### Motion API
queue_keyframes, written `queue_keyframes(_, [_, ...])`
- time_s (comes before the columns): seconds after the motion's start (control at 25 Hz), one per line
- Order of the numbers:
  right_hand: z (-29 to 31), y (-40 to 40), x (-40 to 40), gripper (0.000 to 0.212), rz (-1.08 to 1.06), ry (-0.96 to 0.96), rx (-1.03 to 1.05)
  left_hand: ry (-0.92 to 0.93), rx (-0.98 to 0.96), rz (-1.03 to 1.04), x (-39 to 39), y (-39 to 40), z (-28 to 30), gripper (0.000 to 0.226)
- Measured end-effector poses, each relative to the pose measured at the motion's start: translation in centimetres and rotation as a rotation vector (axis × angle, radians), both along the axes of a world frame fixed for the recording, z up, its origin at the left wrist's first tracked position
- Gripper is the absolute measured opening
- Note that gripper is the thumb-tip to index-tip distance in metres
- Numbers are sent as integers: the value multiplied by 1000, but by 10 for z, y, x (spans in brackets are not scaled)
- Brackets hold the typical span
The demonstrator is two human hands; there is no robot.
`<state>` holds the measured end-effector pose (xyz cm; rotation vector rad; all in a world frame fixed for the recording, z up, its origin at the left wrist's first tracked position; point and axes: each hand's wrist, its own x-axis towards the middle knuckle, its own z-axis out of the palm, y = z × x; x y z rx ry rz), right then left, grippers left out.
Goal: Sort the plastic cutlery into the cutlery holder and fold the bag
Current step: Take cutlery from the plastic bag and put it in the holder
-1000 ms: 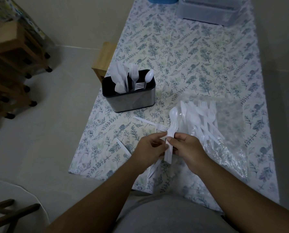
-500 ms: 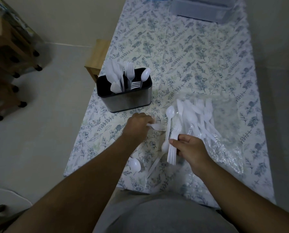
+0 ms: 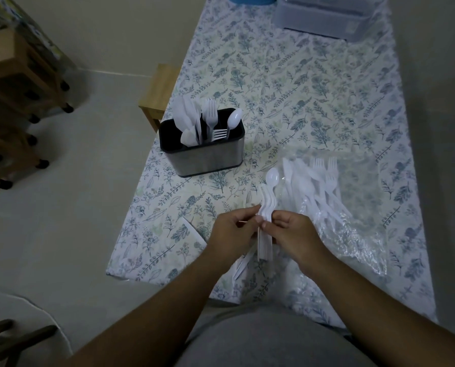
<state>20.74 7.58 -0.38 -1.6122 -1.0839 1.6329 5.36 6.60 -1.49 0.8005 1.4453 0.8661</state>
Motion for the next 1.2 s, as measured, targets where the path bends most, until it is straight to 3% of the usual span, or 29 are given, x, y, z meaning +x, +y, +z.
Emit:
queue_keyframes(0.16, [3, -4, -8, 34, 137, -101, 76, -3, -34, 69, -6, -1, -2, 25])
queue_keyframes(0.24, [3, -4, -11, 29, 163, -156, 103, 16, -11, 73, -7, -2, -3, 25])
queue_keyframes(0.36, [4, -2, -10, 22, 140, -83, 44, 60, -3, 50, -8, -3, 3, 23])
queue_keyframes(0.52, [9, -2, -9, 19, 69, 36, -16, 275, 112, -46, -9, -3, 15, 26])
queue_keyframes(0.72, [38, 25, -24, 18, 26, 87, 104, 400, 368, -97, -26, 20, 52, 25])
queue_keyframes(0.92, [98, 101, -62, 22, 47, 106, 380, 424, 603, -42, -61, 88, 126, 31])
queue_keyframes(1.04, [121, 137, -83, 20, 27, 115, 471, 512, 641, 36, -78, 121, 152, 30])
queue_keyframes(1.2, [113, 156, -100, 22, 19, 42, 472, 518, 586, 54, -90, 137, 143, 28])
